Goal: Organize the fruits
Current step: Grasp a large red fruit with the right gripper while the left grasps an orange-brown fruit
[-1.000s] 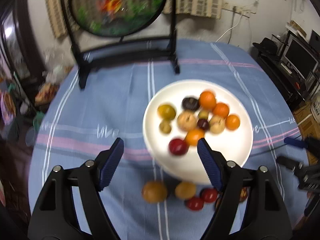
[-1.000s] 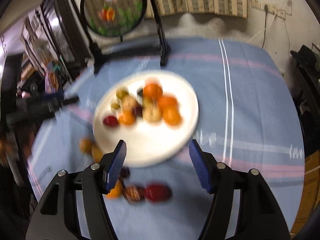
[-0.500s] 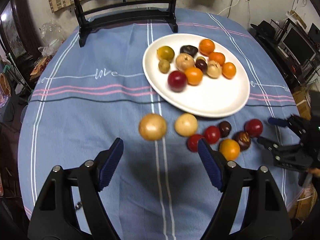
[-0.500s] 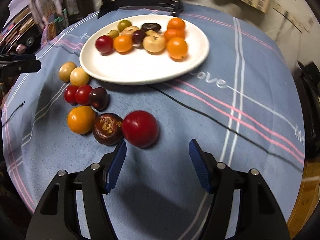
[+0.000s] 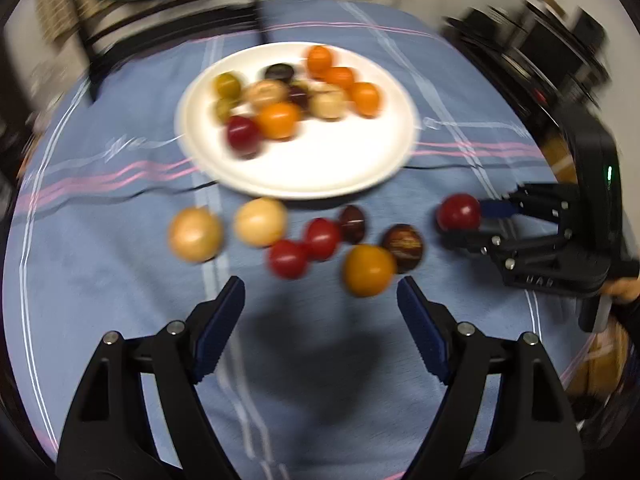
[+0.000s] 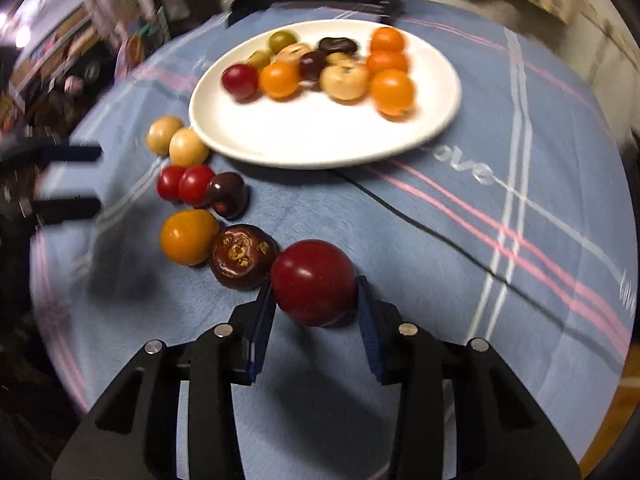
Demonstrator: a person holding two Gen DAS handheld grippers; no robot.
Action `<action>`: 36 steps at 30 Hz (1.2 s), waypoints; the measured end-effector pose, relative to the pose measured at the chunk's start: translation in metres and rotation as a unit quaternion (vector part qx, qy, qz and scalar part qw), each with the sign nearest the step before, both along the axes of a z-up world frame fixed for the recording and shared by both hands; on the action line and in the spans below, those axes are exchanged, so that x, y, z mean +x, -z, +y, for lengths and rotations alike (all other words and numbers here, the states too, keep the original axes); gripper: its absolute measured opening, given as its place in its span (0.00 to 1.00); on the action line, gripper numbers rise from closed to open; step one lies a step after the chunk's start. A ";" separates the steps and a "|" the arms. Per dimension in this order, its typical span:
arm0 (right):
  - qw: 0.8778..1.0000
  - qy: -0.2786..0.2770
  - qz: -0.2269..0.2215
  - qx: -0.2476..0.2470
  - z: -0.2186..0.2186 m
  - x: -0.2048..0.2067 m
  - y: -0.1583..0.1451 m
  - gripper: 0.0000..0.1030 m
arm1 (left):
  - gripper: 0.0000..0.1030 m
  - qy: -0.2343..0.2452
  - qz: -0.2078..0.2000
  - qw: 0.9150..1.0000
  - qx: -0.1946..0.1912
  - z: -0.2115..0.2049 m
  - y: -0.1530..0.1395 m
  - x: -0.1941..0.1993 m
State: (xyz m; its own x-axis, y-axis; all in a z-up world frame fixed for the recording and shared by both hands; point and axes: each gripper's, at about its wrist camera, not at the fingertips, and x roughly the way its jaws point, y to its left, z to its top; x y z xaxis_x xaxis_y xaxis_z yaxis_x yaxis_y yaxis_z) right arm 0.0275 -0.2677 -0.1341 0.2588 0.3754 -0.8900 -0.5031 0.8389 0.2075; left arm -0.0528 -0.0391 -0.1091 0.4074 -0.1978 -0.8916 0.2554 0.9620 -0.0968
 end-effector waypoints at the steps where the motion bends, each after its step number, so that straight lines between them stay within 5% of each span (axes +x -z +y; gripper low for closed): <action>1: 1.000 0.012 0.004 0.010 -0.007 -0.003 -0.002 0.39 | 0.78 0.015 -0.003 1.000 0.005 -0.008 0.003 0.001; 7: 0.999 0.038 0.013 0.017 -0.023 -0.021 -0.004 0.39 | 0.71 0.103 -0.031 0.993 0.054 -0.041 0.031 -0.003; 13: 0.998 0.051 0.021 0.022 -0.027 -0.035 0.000 0.39 | 0.58 0.112 -0.036 0.991 0.059 -0.040 0.047 0.012; 15: 0.998 0.055 0.023 0.023 -0.027 -0.037 0.001 0.39 | 0.36 0.125 -0.025 0.991 0.046 -0.041 0.046 0.016; 19: 0.998 0.060 0.020 0.028 -0.023 -0.039 -0.002 0.39 | 0.36 0.111 -0.013 0.993 0.034 -0.035 0.044 0.019; 26: 0.997 0.058 0.005 0.050 -0.010 -0.039 -0.020 0.39 | 0.35 0.064 -0.037 0.997 -0.022 -0.002 0.002 0.013; 36: 0.990 0.050 -0.090 0.098 0.020 -0.010 -0.105 0.39 | 0.35 -0.014 -0.116 0.993 0.005 0.020 -0.081 0.048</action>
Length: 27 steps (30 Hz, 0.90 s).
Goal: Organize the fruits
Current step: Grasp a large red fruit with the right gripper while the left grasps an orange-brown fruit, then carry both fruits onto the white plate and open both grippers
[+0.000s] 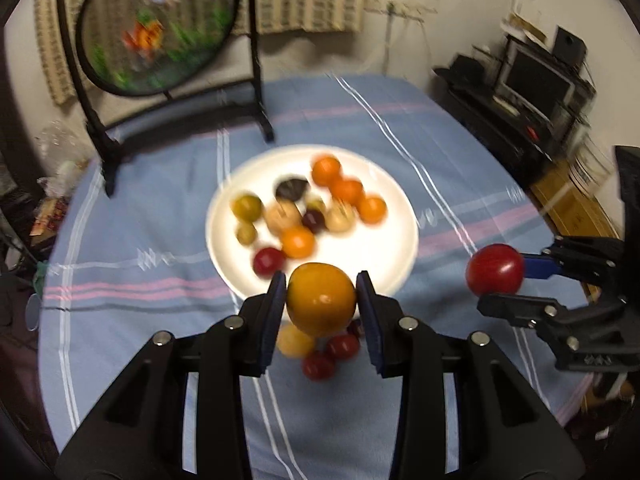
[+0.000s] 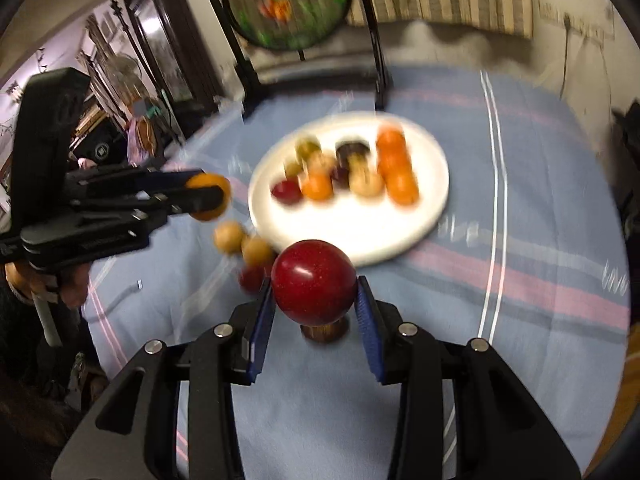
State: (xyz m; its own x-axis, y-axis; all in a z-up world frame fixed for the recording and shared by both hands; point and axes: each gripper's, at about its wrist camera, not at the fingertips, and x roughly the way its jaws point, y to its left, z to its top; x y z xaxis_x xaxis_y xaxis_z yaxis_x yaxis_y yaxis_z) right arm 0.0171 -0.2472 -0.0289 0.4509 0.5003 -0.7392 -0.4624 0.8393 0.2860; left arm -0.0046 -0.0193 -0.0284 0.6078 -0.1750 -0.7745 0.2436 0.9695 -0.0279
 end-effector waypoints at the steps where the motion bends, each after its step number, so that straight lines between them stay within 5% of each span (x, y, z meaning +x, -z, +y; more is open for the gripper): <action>1: 1.000 0.002 -0.013 0.008 0.003 0.006 -0.012 0.39 | 0.35 -0.005 -0.004 1.000 0.001 0.000 -0.005 0.004; 11: 0.997 0.009 -0.060 0.037 0.022 0.040 -0.053 0.39 | 0.35 -0.031 -0.035 0.999 0.021 -0.006 -0.031 0.032; 27: 0.999 0.014 -0.031 0.034 0.028 0.080 -0.030 0.39 | 0.36 -0.035 -0.006 0.999 0.032 -0.007 -0.001 0.067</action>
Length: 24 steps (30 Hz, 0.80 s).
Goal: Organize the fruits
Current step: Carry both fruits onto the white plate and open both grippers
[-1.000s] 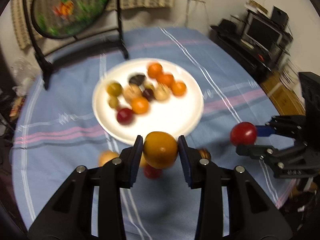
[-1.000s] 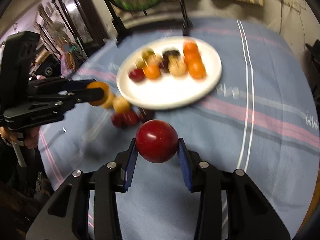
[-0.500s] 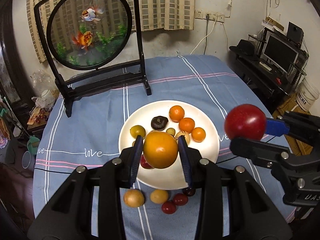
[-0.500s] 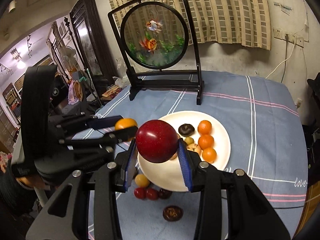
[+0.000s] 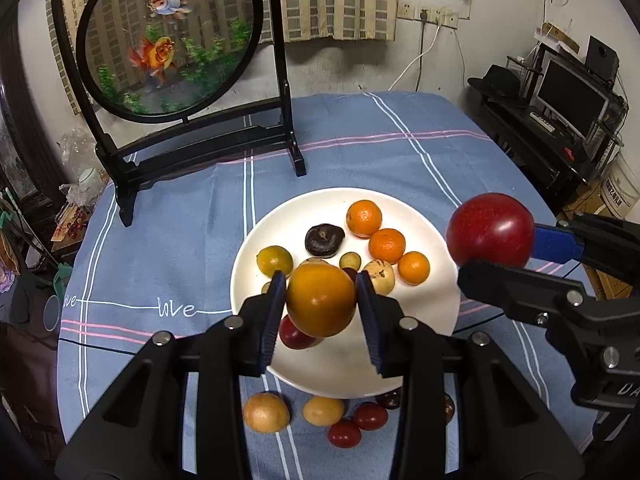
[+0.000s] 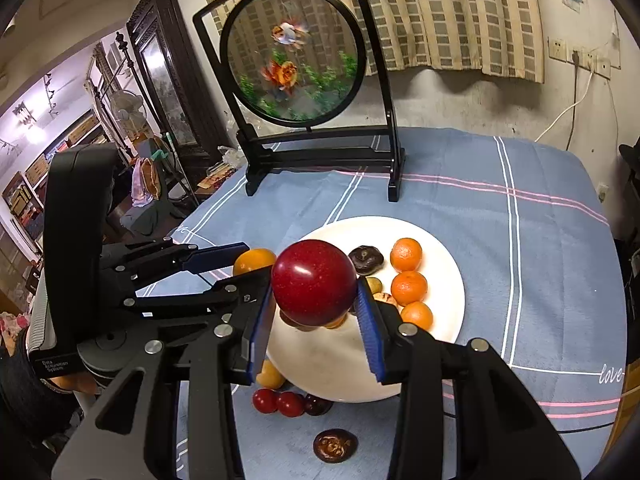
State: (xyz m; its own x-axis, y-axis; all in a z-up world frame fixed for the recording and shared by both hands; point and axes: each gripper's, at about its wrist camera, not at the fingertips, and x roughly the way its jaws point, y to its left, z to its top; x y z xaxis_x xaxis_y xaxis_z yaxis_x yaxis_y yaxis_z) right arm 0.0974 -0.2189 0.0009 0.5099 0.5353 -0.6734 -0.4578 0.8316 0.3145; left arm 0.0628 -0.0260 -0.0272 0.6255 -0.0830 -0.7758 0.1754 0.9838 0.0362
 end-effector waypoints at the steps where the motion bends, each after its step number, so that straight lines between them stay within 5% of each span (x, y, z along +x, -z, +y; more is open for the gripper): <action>1: 1.000 0.000 0.002 0.001 0.000 0.002 0.001 0.39 | 0.36 0.001 0.002 1.000 0.001 0.000 0.002 0.002; 17: 0.999 0.000 0.049 -0.020 -0.019 0.000 0.045 0.39 | 0.36 -0.027 0.030 0.999 -0.022 0.039 0.032 -0.006; 24: 0.997 -0.001 0.065 -0.045 -0.005 0.005 0.065 0.39 | 0.36 -0.009 0.055 0.998 -0.012 0.024 0.049 0.001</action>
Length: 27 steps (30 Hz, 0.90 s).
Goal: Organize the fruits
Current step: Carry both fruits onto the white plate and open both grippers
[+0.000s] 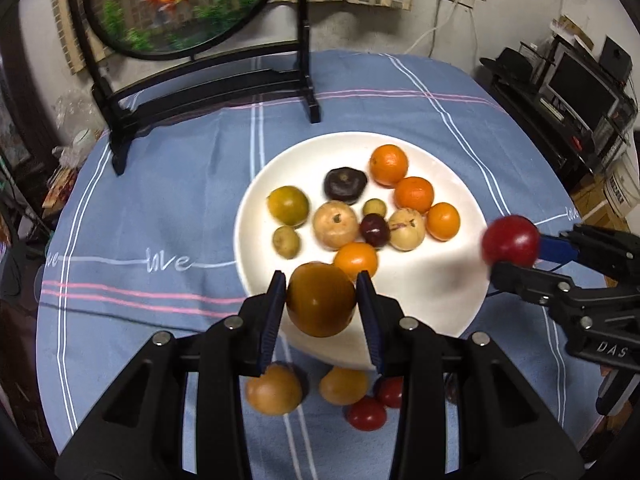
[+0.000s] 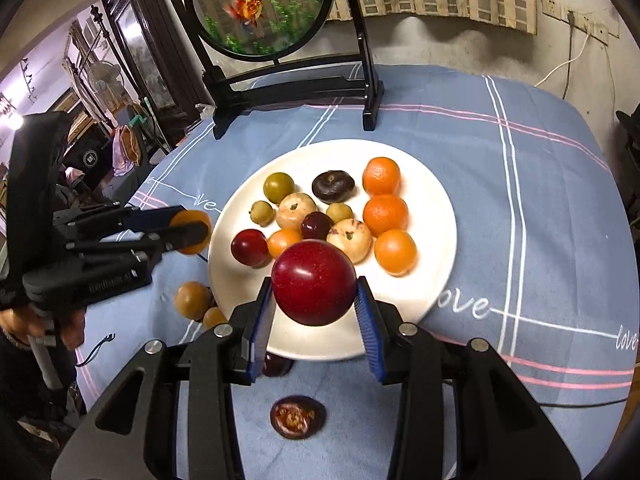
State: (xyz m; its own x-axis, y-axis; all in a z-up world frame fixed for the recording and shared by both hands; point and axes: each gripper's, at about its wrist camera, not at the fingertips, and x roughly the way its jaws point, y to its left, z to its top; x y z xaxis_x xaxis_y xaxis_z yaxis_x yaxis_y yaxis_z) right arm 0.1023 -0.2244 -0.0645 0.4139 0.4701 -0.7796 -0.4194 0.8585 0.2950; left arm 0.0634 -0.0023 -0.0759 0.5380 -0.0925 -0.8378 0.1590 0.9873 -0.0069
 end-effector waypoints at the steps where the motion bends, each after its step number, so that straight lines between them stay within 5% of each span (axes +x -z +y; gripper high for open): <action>1: 1.000 0.000 -0.003 0.001 0.002 0.002 -0.002 0.39 | 0.36 0.005 -0.002 1.000 0.003 -0.004 -0.001 0.003; 16: 1.000 0.012 -0.023 -0.004 0.018 0.056 -0.011 0.40 | 0.36 0.019 -0.037 0.998 0.041 -0.026 -0.009 0.040; 17: 1.000 0.013 -0.023 -0.003 0.019 0.059 -0.011 0.40 | 0.37 0.018 -0.035 0.998 0.043 -0.026 -0.008 0.042; 19: 1.000 0.009 -0.013 -0.004 0.023 0.066 -0.007 0.41 | 0.56 0.015 -0.029 0.998 0.047 -0.024 -0.005 0.047; 21: 1.000 0.013 -0.004 -0.021 0.027 0.073 -0.003 0.42 | 0.58 0.006 -0.032 0.998 0.047 -0.019 -0.003 0.047; 22: 1.000 0.016 -0.006 -0.024 0.027 0.073 -0.003 0.45 | 0.60 0.003 -0.030 0.999 0.044 -0.016 -0.002 0.047; 24: 1.000 0.023 -0.014 -0.011 0.023 0.073 -0.006 0.68 | 0.65 -0.007 -0.028 0.999 0.045 -0.011 0.000 0.047; 27: 0.999 0.038 -0.032 0.009 0.014 0.070 -0.015 0.70 | 0.65 -0.026 -0.023 0.999 0.037 0.000 0.000 0.045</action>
State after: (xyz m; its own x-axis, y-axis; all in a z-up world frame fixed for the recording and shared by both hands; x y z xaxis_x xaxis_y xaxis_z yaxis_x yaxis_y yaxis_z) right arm 0.1719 -0.2109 -0.0497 0.4973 0.4481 -0.7429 -0.3707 0.8839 0.2851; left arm 0.1087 -0.0020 -0.0762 0.5781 -0.0021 -0.8160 0.1052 0.9918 0.0720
